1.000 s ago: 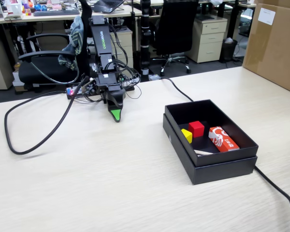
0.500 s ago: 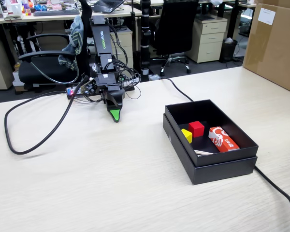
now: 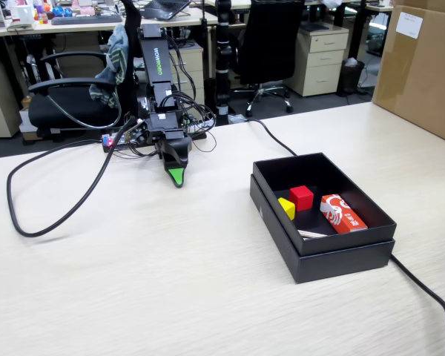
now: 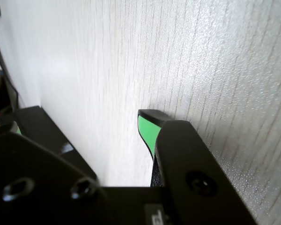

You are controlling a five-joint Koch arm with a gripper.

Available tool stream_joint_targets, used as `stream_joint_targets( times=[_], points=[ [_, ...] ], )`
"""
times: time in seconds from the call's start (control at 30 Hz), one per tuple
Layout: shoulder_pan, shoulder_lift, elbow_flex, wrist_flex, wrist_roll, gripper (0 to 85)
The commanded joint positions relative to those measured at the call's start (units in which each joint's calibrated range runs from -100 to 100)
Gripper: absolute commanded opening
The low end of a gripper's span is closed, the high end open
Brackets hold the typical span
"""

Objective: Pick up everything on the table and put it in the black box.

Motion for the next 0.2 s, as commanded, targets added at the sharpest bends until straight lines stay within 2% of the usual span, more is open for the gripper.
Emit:
stream_joint_targets(
  times=[0.0, 0.17],
  points=[
    [0.00, 0.50, -1.02, -1.36, -0.20, 49.2],
    [0.00, 0.50, -1.02, -1.36, -0.20, 49.2]
  ],
)
